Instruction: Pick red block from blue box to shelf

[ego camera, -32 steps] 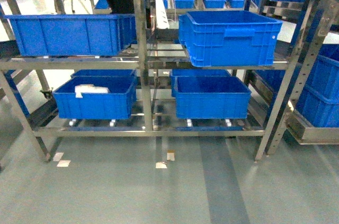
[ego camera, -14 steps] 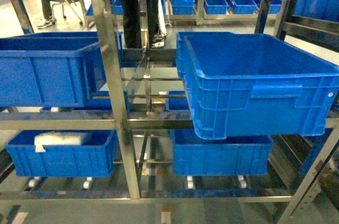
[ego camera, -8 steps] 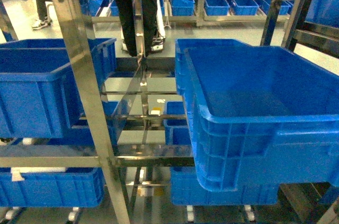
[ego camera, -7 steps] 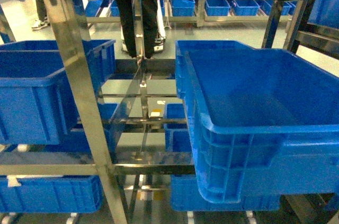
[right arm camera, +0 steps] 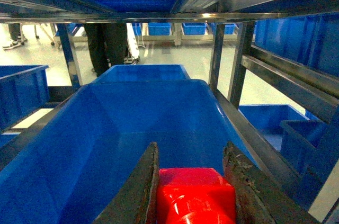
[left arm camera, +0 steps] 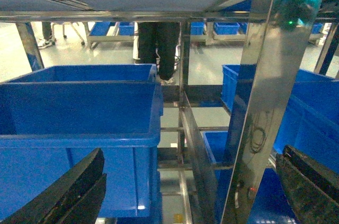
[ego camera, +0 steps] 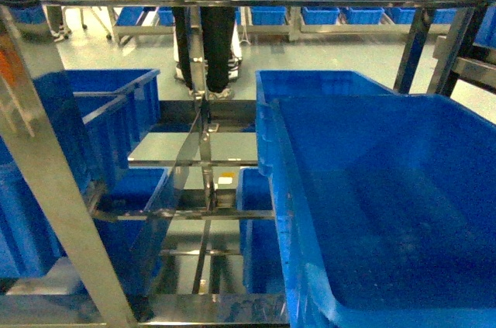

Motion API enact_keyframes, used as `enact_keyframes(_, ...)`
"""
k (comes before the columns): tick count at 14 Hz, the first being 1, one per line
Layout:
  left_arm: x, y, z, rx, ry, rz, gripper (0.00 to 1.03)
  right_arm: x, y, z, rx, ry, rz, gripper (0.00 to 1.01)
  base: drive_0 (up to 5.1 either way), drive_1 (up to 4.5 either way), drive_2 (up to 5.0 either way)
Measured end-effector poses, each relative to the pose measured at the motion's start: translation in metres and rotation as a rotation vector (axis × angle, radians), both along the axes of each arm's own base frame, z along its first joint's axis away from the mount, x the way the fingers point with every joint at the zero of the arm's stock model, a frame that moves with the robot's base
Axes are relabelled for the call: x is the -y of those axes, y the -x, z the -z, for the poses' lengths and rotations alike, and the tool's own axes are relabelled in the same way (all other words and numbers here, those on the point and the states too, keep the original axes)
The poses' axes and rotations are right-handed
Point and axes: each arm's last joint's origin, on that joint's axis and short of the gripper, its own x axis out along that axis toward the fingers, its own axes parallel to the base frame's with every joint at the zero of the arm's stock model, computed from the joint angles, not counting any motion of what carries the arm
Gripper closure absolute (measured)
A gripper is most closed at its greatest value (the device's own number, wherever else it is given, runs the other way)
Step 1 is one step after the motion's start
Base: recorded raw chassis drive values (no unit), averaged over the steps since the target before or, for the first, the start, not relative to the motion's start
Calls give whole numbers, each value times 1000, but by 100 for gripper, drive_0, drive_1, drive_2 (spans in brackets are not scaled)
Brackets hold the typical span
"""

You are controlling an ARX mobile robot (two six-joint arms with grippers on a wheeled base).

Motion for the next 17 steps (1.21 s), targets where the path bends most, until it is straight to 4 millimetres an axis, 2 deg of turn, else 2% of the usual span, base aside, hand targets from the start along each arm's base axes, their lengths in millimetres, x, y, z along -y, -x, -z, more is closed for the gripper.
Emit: enact_keyframes(17, 0, 0, 0, 3, 0, 0, 5, 0, 0, 0, 3, 0, 0, 72, 0, 0, 0)
